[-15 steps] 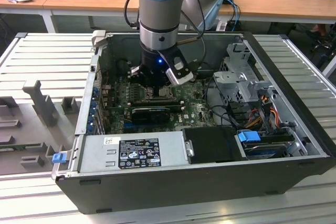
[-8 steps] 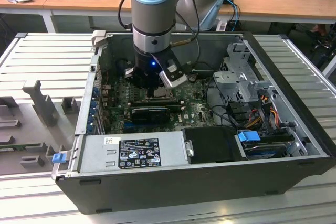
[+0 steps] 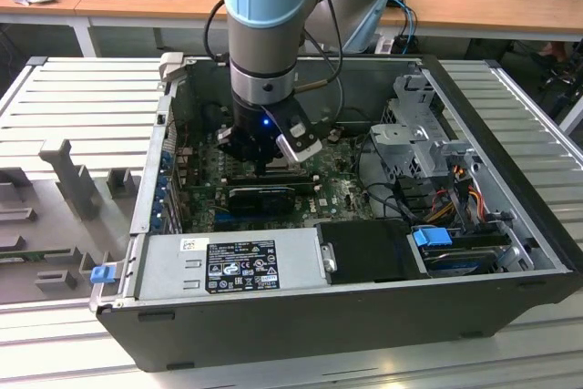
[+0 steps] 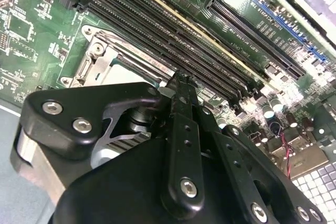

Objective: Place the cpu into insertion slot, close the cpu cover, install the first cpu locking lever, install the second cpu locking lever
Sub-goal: 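Install the second cpu locking lever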

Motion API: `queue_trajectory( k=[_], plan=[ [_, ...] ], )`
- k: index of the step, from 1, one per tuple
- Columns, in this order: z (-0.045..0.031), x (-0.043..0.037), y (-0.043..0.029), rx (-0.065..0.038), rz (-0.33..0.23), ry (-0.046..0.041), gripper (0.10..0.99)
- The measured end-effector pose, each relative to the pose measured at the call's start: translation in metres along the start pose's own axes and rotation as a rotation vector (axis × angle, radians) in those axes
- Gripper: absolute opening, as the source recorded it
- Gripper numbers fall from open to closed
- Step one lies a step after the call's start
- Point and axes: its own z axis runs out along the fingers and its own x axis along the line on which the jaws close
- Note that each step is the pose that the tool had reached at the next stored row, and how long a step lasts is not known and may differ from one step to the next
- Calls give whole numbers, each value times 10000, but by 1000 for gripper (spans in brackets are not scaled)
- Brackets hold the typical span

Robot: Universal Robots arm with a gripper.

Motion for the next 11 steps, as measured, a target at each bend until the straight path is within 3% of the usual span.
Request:
queue_trajectory(
  k=[3,4,8,11],
  plan=[
    [-1,2,-22,-129,-6,-10,106],
    [-5,10,-53,-330,-7,-25,106],
    [-14,41,-125,-757,-147,-35,106],
    [-26,76,-199,-913,-179,-43,106]
  ],
)
